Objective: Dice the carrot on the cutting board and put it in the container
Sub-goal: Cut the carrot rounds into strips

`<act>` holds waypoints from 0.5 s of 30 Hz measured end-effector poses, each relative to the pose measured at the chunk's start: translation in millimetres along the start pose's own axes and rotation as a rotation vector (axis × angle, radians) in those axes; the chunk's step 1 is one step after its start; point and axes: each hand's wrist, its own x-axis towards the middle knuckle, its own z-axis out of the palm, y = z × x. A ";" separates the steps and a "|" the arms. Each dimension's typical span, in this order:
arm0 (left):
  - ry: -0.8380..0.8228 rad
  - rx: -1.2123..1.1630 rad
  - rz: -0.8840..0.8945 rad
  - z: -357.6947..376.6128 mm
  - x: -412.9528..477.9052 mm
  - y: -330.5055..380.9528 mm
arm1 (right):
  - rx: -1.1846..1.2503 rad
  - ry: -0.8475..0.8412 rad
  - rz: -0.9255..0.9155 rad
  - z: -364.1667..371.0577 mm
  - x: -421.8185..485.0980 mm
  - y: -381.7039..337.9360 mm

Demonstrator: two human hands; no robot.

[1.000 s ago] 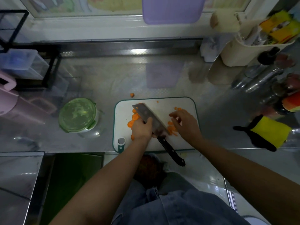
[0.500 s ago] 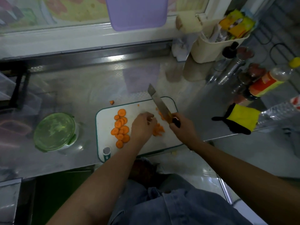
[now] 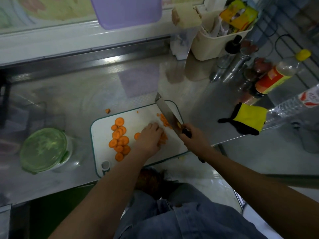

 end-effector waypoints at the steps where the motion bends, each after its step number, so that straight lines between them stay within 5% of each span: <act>1: 0.009 -0.013 0.007 1.5 0.2 -1.3 | 0.000 0.002 0.002 0.2 0.6 0.3; 9: 0.023 0.055 0.115 -4.5 3.5 5.9 | -0.002 0.000 0.014 1.7 4.1 -6.0; 15: 0.052 0.110 0.011 -5.5 5.4 9.2 | 0.010 -0.017 0.014 1.5 4.1 -7.1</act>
